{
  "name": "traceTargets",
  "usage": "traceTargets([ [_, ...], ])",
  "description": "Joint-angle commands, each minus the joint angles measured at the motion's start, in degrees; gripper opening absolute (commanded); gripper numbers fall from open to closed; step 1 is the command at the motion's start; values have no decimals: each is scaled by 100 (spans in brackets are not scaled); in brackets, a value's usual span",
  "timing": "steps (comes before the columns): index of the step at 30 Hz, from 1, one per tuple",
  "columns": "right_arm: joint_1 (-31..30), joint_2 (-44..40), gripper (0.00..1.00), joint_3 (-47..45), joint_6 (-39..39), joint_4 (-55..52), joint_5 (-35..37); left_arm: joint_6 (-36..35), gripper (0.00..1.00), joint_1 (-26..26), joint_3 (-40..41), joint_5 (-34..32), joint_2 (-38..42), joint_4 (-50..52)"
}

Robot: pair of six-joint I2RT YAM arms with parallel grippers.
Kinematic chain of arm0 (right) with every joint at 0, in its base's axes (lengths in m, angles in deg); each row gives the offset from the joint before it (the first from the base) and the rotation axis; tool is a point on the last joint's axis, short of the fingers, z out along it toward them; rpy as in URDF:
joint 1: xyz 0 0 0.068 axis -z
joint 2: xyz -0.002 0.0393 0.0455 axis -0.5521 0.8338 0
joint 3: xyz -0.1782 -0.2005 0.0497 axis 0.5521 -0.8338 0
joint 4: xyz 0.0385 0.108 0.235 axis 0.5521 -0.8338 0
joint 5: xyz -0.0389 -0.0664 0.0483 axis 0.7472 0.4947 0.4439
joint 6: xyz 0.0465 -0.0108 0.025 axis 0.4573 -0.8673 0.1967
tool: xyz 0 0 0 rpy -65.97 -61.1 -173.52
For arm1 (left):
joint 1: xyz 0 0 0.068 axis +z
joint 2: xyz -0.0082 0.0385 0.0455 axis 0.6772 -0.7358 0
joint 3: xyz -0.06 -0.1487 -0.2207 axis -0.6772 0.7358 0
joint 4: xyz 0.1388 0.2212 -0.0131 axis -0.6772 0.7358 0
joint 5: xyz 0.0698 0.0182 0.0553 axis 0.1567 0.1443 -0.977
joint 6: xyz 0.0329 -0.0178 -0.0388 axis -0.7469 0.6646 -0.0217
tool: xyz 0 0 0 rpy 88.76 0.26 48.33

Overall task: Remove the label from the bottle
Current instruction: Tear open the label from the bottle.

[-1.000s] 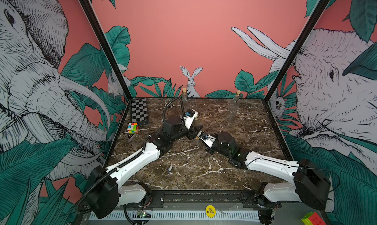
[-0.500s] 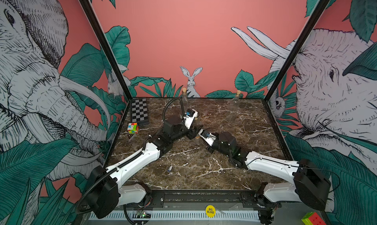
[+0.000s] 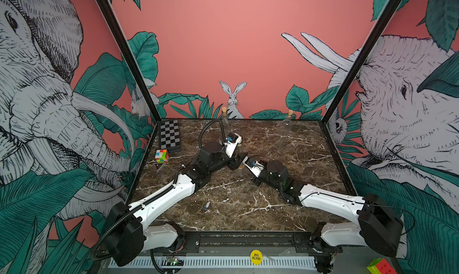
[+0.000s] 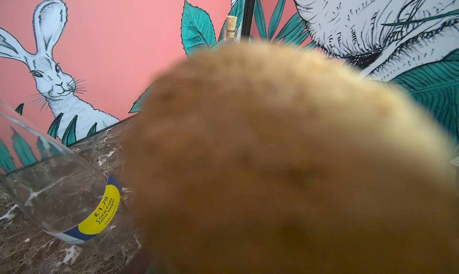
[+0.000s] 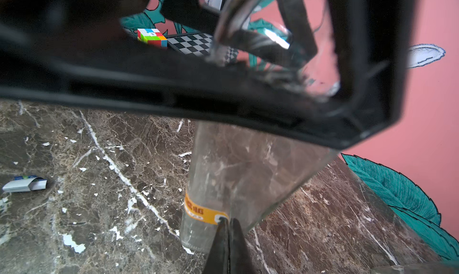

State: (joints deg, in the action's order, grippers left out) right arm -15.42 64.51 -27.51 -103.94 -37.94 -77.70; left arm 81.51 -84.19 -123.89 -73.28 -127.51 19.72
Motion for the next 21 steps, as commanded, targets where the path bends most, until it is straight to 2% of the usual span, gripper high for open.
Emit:
traceTargets([
  [1, 37, -55, 0, 130, 40, 486, 12, 479, 0, -350, -197, 752, 277, -465],
  [10, 32, -15, 0, 138, 48, 459, -51, 1192, 0, -450, -285, -244, 57, -566],
  [21, 32, -54, 0, 59, 155, 596, 11, 1418, 0, -528, -294, -733, -54, -611],
])
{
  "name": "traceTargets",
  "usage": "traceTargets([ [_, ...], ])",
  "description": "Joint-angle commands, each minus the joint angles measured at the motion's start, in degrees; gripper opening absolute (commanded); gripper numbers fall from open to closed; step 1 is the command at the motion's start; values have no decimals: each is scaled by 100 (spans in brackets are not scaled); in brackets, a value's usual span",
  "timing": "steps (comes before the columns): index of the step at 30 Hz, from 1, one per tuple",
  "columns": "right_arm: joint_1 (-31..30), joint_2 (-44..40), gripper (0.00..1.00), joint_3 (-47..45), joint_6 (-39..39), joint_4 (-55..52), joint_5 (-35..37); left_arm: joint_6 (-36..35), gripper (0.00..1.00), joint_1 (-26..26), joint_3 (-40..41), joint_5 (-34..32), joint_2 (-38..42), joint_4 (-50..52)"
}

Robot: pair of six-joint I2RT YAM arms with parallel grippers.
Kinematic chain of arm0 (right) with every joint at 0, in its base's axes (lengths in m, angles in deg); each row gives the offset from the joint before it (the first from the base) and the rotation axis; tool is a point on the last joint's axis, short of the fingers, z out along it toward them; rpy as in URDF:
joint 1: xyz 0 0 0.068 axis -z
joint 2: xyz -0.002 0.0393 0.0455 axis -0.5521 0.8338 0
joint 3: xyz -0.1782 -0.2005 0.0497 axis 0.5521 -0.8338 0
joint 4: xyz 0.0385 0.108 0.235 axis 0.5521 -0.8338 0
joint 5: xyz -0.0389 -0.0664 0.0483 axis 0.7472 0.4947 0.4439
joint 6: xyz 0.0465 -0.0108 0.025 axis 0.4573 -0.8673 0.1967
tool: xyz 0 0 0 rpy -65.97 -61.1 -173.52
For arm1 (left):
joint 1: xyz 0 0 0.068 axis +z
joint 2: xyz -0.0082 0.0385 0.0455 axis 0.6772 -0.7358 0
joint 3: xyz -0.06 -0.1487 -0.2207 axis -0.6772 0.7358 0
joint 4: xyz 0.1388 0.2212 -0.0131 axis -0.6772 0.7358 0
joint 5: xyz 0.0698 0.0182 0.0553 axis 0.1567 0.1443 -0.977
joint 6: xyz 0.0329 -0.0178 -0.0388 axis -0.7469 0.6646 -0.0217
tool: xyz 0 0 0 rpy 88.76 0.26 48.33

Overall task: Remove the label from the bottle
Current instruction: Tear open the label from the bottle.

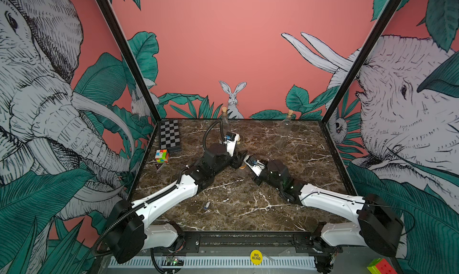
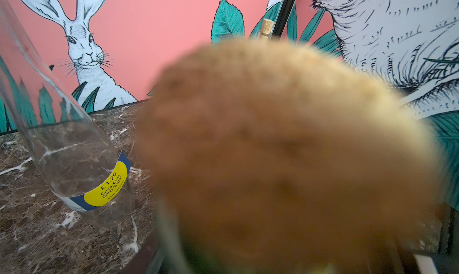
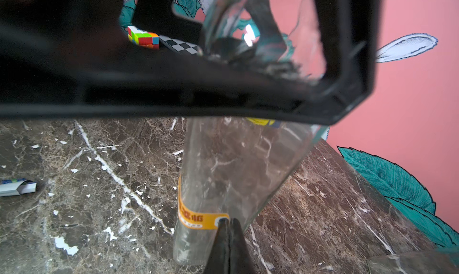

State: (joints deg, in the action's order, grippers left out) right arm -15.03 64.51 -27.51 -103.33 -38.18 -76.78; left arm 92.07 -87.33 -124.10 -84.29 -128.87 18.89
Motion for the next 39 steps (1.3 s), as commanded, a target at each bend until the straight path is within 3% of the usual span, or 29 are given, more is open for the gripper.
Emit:
traceTargets([
  [1, -6, -55, 0, 53, 108, 635, -71, 372, 0, -214, -276, 326, 86, -518],
  [39, -5, -165, 0, -117, 275, 849, 76, 945, 0, -220, -278, -827, -37, -176],
])
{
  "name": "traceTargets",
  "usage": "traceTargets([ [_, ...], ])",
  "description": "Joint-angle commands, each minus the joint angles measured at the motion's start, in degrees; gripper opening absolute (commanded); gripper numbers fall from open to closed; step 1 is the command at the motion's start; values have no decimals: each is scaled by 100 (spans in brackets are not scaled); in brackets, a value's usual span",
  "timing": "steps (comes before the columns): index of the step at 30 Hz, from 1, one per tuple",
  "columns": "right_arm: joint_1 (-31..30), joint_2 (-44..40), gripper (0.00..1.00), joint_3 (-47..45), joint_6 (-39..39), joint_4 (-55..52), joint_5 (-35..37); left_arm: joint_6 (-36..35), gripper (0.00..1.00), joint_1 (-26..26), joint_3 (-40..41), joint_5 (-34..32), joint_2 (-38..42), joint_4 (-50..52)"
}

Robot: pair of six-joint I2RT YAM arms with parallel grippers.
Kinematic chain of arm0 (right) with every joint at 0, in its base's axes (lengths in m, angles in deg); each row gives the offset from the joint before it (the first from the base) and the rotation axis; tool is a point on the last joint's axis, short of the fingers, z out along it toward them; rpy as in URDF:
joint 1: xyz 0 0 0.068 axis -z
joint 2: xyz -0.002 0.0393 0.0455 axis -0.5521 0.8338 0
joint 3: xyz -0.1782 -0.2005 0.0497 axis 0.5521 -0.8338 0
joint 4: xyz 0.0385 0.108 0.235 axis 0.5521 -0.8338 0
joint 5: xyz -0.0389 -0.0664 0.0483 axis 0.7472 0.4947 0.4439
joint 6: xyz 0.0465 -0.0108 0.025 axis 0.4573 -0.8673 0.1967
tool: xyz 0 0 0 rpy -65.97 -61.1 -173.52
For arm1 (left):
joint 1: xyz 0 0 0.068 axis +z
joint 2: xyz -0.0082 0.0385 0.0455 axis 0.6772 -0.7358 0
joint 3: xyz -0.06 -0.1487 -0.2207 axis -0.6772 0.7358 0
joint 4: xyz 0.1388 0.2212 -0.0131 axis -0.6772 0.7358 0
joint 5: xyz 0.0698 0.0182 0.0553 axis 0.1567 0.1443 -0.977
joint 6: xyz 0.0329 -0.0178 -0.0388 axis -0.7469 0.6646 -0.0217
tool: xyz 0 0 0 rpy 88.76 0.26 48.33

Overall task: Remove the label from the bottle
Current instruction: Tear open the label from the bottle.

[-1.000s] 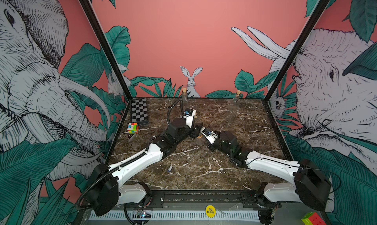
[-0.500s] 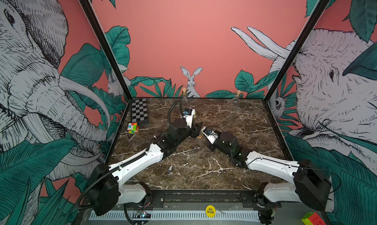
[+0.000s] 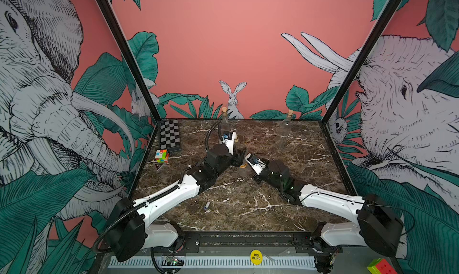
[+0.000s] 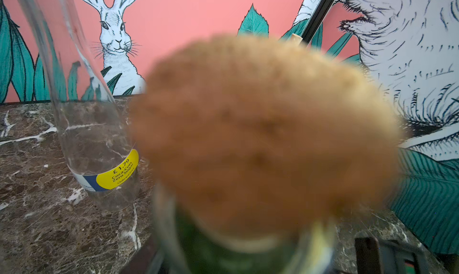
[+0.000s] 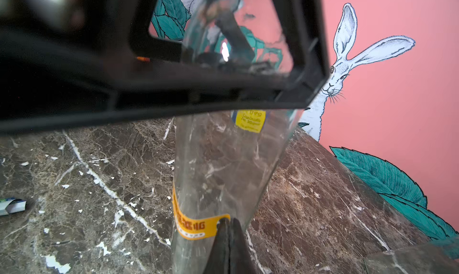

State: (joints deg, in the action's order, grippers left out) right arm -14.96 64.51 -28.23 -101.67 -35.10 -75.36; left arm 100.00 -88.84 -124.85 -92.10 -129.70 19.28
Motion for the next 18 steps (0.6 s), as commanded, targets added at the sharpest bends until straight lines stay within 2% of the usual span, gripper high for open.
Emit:
traceTargets([
  [1, -14, -178, 0, -45, 113, 551, -64, 165, 0, -71, -198, -70, 41, -215],
  [18, -14, -265, 0, -123, 155, 519, -152, 289, 0, -79, -165, -547, 72, -172],
])
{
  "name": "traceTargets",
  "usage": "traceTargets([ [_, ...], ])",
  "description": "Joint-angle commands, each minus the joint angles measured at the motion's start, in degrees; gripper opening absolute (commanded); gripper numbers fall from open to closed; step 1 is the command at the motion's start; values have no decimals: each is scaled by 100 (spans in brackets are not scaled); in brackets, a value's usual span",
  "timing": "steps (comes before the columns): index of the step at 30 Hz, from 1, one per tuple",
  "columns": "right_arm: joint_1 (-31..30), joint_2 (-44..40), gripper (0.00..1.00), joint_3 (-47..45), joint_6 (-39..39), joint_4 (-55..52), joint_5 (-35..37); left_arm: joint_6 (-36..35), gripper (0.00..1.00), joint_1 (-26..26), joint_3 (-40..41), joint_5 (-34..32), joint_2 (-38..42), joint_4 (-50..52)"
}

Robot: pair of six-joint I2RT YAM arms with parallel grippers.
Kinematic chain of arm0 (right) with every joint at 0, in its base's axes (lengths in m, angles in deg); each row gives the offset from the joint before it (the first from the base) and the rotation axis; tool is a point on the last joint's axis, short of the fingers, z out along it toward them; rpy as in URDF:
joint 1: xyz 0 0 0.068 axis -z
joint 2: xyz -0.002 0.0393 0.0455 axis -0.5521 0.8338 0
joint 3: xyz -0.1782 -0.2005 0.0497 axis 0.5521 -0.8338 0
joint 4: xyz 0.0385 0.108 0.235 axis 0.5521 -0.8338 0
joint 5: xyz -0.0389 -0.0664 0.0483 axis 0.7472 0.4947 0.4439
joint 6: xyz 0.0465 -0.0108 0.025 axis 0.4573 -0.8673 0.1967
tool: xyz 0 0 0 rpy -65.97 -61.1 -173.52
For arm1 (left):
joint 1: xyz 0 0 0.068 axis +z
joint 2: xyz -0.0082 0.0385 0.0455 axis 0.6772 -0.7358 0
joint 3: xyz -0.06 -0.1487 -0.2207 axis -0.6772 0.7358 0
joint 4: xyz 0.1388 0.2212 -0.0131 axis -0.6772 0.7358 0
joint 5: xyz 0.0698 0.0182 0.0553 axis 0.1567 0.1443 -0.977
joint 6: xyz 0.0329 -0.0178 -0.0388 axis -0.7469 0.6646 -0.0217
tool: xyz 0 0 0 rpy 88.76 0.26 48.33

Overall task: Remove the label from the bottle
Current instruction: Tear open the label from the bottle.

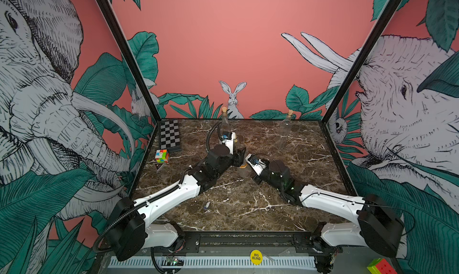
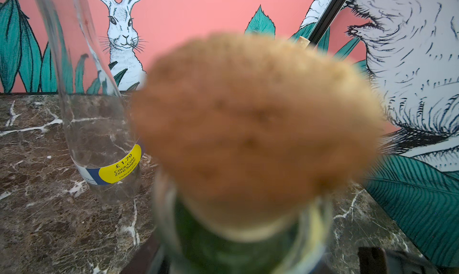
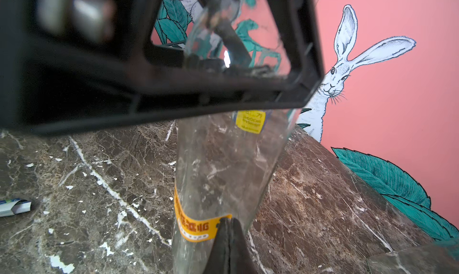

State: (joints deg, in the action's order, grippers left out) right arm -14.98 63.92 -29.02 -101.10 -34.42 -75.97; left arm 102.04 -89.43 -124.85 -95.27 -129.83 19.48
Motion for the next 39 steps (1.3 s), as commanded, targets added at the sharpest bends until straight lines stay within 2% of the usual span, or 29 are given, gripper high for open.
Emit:
traceTargets([
  [1, -16, -216, 0, -54, 111, 451, -99, 94, 0, -15, -157, -250, 85, -206],
  [17, -6, -443, 0, -253, 203, 487, -162, 124, 0, -15, -88, -405, 147, -246],
  [20, 27, -597, 0, -354, 313, 556, -159, -3, 0, -14, -94, -316, 168, -308],
  [23, 251, -1109, 2, -517, 635, 438, -609, -403, 0, -2, -253, -10, 266, -88],
  [24, 329, -1363, 16, -568, 741, 343, -769, -603, 0, 8, -375, 109, 306, 119],
  [27, 525, -2173, 45, -646, 953, -201, -1233, -1040, 0, 171, -681, 750, 408, 600],
  [31, 577, -3045, 75, -538, 930, -1183, -1411, -770, 0, 574, -1067, 1495, 410, 1106],
  [36, 579, -3511, 99, -480, 1052, -1352, -1521, -318, 0, 629, -1267, 1754, 437, 1143],
  [39, 578, -3438, 99, -170, 1632, -1492, -1012, -124, 0, 629, -1419, 2021, 378, 1158],
])
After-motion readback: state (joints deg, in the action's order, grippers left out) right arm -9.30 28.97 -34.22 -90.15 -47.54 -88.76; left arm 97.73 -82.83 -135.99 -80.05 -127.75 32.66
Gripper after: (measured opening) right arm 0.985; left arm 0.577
